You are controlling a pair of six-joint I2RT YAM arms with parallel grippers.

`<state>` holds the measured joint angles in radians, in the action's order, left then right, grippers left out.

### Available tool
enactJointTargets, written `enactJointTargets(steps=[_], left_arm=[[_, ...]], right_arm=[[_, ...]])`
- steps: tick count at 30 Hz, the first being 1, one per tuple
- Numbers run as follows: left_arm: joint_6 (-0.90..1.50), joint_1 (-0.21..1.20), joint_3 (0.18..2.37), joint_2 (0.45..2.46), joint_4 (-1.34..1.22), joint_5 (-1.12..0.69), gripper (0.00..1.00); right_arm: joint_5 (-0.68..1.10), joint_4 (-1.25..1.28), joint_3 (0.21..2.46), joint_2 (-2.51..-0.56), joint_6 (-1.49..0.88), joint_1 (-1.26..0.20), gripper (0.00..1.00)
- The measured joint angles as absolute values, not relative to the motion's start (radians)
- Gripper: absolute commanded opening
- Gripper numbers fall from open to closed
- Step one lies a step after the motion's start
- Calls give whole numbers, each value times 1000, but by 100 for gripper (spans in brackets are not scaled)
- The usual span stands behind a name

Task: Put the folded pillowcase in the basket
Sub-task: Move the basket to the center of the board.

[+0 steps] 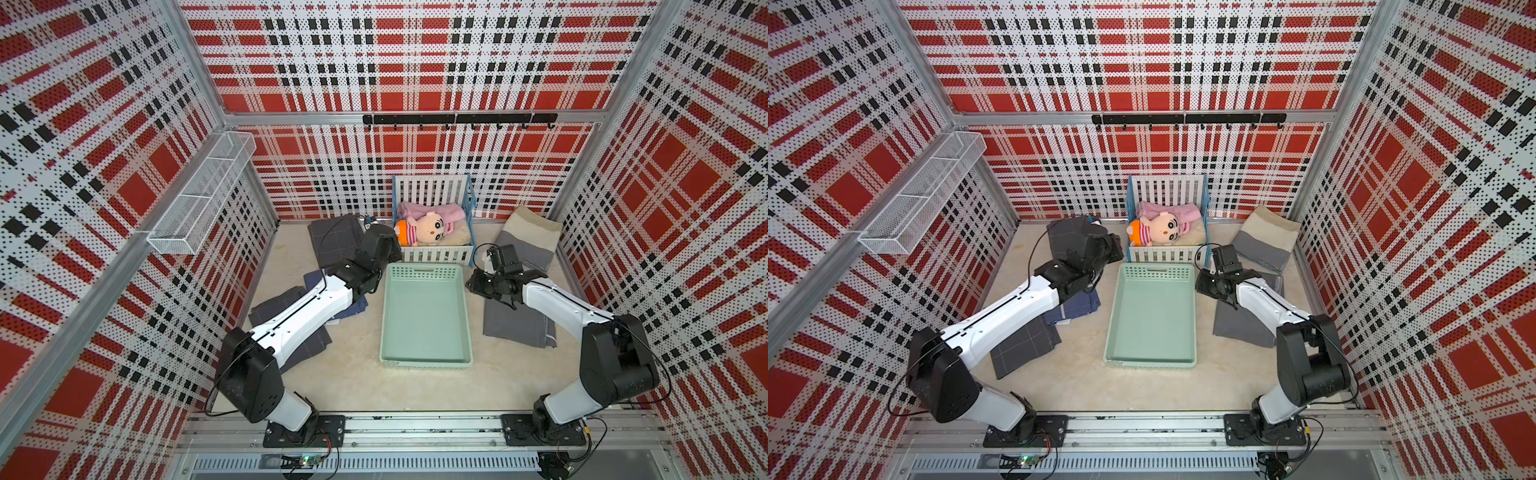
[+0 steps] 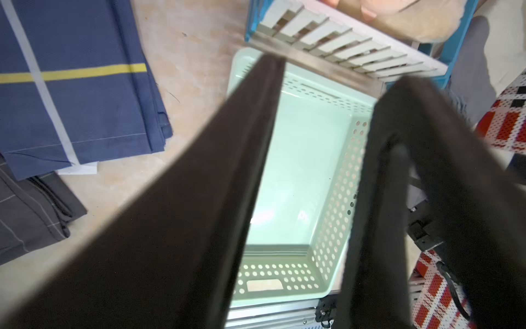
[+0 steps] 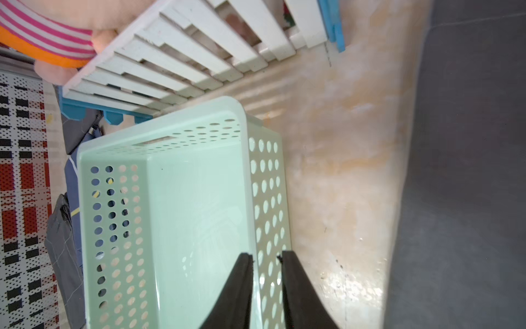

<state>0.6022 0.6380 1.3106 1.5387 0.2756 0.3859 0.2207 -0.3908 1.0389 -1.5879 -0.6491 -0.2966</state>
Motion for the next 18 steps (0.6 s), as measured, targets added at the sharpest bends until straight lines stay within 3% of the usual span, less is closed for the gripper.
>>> enactJointTargets(steps=[12,18], left_arm=[[614,687,1368,1551,339,382,38],[613,688,1383,1550,353,382,38]], right_arm=[[223,-365,1117,-1704,-699,-457,25],[216,-369,1168,-1739,-752,-507,20]])
